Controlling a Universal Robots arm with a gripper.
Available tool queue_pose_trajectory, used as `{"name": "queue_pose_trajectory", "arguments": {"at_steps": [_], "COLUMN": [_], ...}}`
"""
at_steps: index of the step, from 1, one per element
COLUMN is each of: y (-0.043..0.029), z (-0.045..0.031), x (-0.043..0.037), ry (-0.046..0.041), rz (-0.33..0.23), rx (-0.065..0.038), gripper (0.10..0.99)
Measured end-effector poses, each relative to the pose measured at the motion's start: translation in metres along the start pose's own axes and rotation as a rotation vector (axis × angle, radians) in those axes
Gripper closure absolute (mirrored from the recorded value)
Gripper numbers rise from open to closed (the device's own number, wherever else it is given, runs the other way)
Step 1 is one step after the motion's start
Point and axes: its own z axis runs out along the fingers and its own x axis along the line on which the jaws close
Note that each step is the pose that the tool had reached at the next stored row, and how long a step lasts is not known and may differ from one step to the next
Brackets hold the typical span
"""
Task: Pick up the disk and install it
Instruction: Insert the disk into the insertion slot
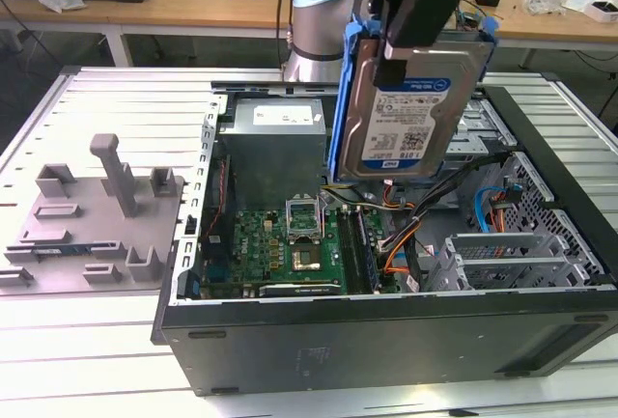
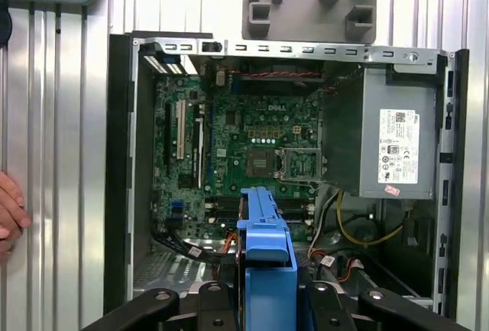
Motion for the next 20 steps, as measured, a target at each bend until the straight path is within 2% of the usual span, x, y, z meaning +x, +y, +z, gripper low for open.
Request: {"name": "queue_pose_trajectory", "arguments": {"at_steps": [2,8,11,14,16,20], "y": [-0.0055,-0.0229,-0.0384,-0.0581,-0.0662,-0.0963], "z": [0.0005,0.0017,0.0029,0.0042,0.0048,0.0069], "x": [0.0083,0.0219,0.0335,0.0406,0.0427,0.0458], "ry": [0.0004,0.0010,0.0014,0.0014,0.0014,0.0015], "rz": [0.000,0.000,0.000,0.000,0.000,0.000], "rx": [0.000,0.000,0.000,0.000,0.000,0.000], "gripper": [0.722,0.722,0.722,0.722,0.722,0.722]}}
